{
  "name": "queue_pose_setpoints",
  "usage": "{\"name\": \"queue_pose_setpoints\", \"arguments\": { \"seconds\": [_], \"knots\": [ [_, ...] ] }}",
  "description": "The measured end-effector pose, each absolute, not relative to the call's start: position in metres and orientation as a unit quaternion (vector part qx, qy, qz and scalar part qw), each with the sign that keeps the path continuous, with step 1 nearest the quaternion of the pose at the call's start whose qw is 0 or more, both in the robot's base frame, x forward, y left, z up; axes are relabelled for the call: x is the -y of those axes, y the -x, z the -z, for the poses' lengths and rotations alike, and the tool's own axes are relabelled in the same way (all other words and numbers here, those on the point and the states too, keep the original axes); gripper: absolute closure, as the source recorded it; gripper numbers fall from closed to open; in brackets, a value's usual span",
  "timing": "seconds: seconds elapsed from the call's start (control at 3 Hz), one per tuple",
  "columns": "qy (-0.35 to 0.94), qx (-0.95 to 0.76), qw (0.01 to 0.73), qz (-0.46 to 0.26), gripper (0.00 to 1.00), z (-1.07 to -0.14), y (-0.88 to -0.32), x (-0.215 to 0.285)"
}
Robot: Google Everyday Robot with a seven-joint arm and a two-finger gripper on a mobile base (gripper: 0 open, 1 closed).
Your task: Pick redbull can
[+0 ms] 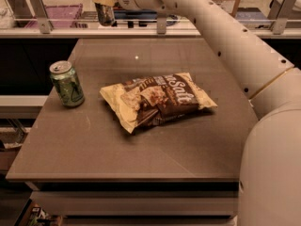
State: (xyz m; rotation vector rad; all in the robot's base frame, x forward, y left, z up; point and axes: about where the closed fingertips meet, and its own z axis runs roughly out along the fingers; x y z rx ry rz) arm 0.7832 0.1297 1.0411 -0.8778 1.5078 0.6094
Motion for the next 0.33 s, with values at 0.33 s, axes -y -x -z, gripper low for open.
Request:
{"name": "queue_pose_setpoints", "arguments": {
  "seconds": [0.33],
  "knots": [
    [0.379,-0.651,0.603,-0.263,1.00,-1.0410,-0.7832,-0.1298]
  ]
}}
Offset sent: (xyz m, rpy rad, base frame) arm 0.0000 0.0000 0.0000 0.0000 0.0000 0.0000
